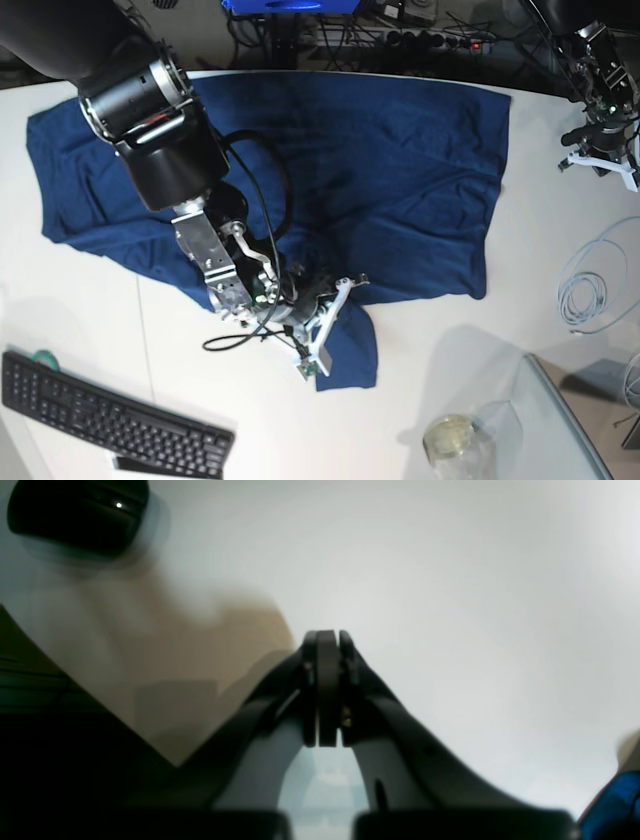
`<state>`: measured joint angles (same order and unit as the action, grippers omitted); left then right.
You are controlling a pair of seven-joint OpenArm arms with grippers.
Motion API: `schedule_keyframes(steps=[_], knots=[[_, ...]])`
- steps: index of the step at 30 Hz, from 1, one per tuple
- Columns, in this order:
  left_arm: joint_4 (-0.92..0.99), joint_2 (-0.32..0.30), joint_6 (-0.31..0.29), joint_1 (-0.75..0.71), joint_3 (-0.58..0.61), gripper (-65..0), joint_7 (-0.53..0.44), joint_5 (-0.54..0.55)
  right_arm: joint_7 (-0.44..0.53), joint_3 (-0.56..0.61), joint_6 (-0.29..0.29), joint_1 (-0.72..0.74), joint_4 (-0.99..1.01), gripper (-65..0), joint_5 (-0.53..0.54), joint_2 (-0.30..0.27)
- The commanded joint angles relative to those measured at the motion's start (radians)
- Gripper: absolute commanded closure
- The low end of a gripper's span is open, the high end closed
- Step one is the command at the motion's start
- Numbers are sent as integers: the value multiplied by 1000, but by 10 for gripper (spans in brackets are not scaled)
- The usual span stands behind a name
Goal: Layout the t-shirt on the table in an organized manner, then fold the t-shirt properly
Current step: 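Sweep the right gripper across the shirt, folding the hem over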
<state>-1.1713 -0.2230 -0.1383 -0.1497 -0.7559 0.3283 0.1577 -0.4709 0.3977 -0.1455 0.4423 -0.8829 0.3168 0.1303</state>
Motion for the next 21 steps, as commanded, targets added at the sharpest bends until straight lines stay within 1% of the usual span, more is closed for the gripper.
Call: schedule_keyframes(steps=[1,5,7,8,10,12,13,14,18,19,21], knots=[[-14,-20,1,6,-3,0,-21,4,11,-1,-3,28,-38,-21,11,7],[-14,-20,1,8,-3,0,-21,4,4,-3,1,31,-20,-29,11,7],[-14,-20,1,8,-3,0,-21,4,27,-9,2,40,32,-41,11,7],[-14,-20,1,8,-3,0,-21,4,56,-9,2,48,67,-68,11,7],[-14,-20,1,9,-1,0,-21,4,96,-9,2,54,133,-162,11,7],[-14,-19,1,9,-1,0,-21,4,107,-6,2,56,175,-263,11,7],[-14,-19,1,9,-1,0,-21,4,114,-3,2,56,181,-297,11,7],[-14,-19,1,9,-1,0,-21,4,119,-3,2,54,182,-306,11,7],[-14,-19,1,6,-1,0,-21,4,123,-3,2,53,184,-302,11,9],[-14,-19,1,5,-1,0,-21,4,123,-3,2,53,184,-288,11,9],[-14,-19,1,5,-1,0,-21,4,122,-3,2,53,184,-221,11,10]])
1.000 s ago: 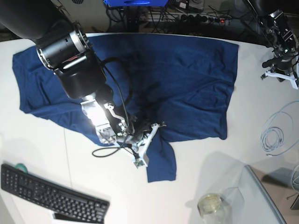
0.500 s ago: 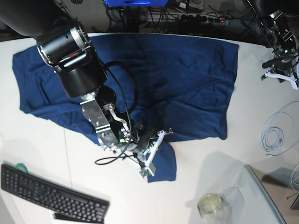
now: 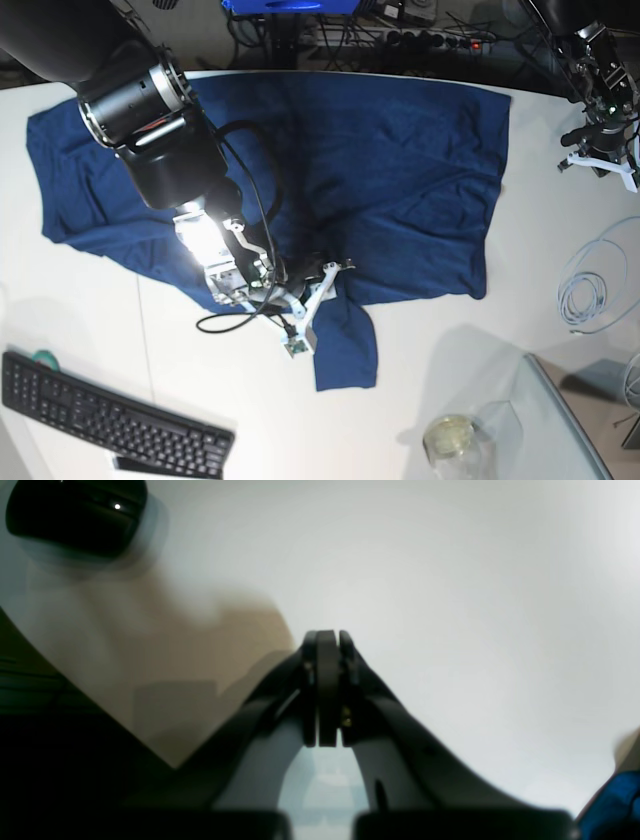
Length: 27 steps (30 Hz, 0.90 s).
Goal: Layout the t-shirt on the table in an organized manner, then fold the t-shirt properly
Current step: 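Sweep the right gripper across the shirt, folding the hem over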
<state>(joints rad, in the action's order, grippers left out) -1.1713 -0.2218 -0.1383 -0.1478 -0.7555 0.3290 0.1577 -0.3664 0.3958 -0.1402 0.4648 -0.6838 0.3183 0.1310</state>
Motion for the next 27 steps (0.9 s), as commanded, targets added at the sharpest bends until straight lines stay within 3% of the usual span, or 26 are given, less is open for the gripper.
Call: schedule_keyframes(steps=[1,4,9,16,20,27], knots=[[-14,-18,1,1,-2,0,-21,4,17,-1,-3,30,-15,-185,9,9],[-14,-17,1,1,-2,0,-21,4,13,-1,-3,32,-14,-81,11,11],[-14,-17,1,1,-2,0,-21,4,-10,-2,-3,32,-9,0,11,15],[-14,-15,1,1,-2,0,-21,4,-19,-1,-9,7,-159,-3,11,17],[-14,-15,1,1,-2,0,-21,4,-104,2,-9,4,-271,-3,11,17],[-14,-15,1,4,-2,0,-21,4,-112,210,-9,5,-417,-3,11,17]])
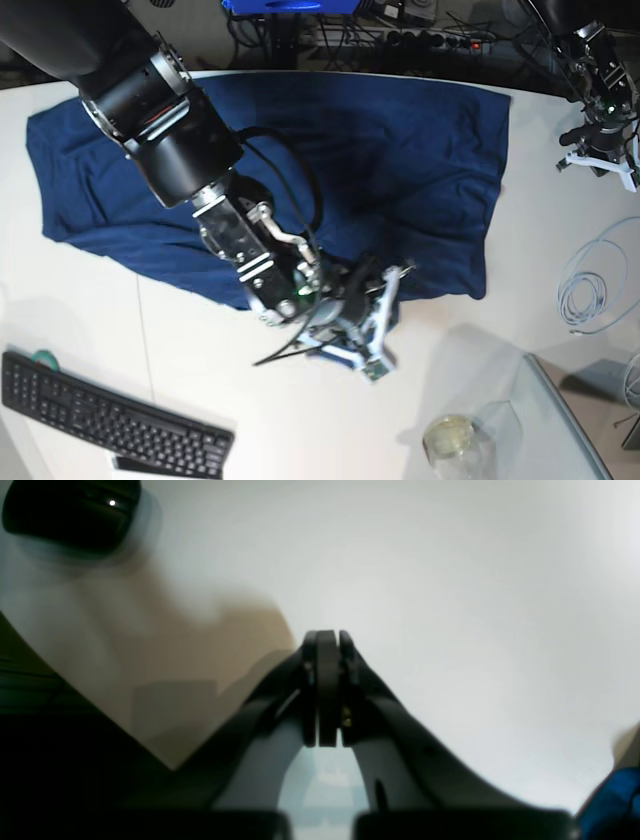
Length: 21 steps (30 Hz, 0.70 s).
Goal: Layout the t-shirt on the table in an organized manner, then fold the t-shirt properly
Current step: 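Sweep the right gripper across the shirt, folding the hem over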
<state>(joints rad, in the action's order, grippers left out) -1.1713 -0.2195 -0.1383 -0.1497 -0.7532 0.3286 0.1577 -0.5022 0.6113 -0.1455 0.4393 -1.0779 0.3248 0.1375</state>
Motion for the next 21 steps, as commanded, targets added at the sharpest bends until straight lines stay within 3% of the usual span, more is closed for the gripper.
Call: schedule_keyframes(steps=[1,7,17,21], knots=[[-16,-18,1,6,-4,0,-21,4,24,19,-4,31,-41,-2,4,11],[-14,-21,1,3,-4,0,-21,4,24,132,-4,33,-104,-2,4,11],[-25,-18,1,3,-4,0,-19,4,-6,141,-4,25,31,-15,4,4],[-25,-16,1,3,-1,0,-19,4,-154,140,-30,19,23,-153,3,3]])
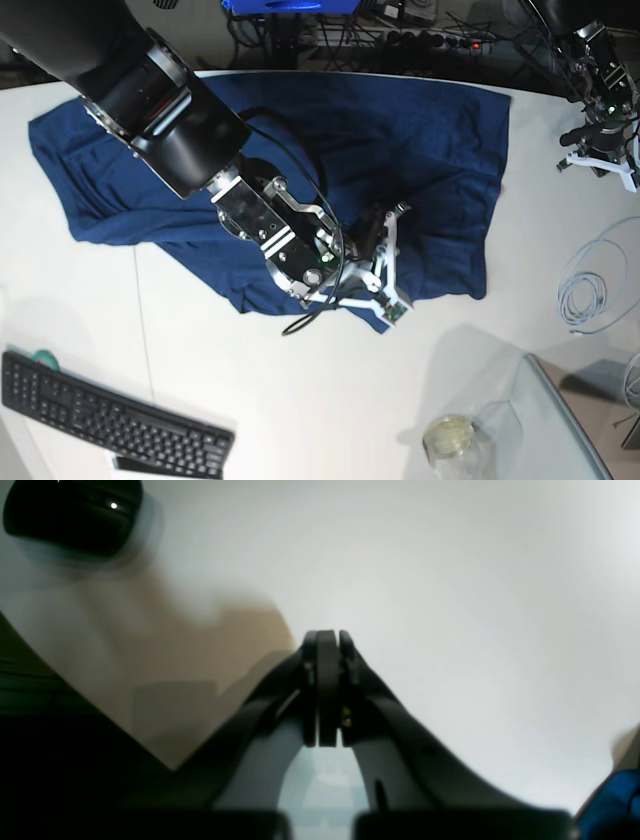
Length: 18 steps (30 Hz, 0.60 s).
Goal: Layout the t-shirt on the table in an organized manner, then fold the t-shirt properly
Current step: 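Sweep the right gripper across the shirt, folding the hem over, then grasp the shirt's side edges with both grippers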
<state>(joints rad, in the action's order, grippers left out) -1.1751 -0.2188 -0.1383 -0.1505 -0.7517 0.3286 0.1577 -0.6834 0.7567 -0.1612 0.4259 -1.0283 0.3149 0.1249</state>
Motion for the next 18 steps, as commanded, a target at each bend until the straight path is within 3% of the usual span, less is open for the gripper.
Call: schedule_keyframes(steps=[1,5,9,12,16,18], knots=[[-21,-15,1,4,11,0,-19,4,11,-10,-36,23,-54,-179,11,-3],[-68,-15,1,-8,83,0,-19,6,35,-139,-50,-72,-284,-188,14,-121],[-193,32,1,-37,130,0,-19,6,40,-444,-50,-201,-459,-192,8,-213],[-303,85,1,-71,189,0,-19,6,38,-625,-50,-249,-470,-195,7,-299],[-426,127,1,-134,406,0,-18,4,32,-695,-50,-315,-462,-189,8,-454],[-449,134,1,-159,544,0,-19,-5,11,-725,-50,-367,-465,-189,14,-494]])
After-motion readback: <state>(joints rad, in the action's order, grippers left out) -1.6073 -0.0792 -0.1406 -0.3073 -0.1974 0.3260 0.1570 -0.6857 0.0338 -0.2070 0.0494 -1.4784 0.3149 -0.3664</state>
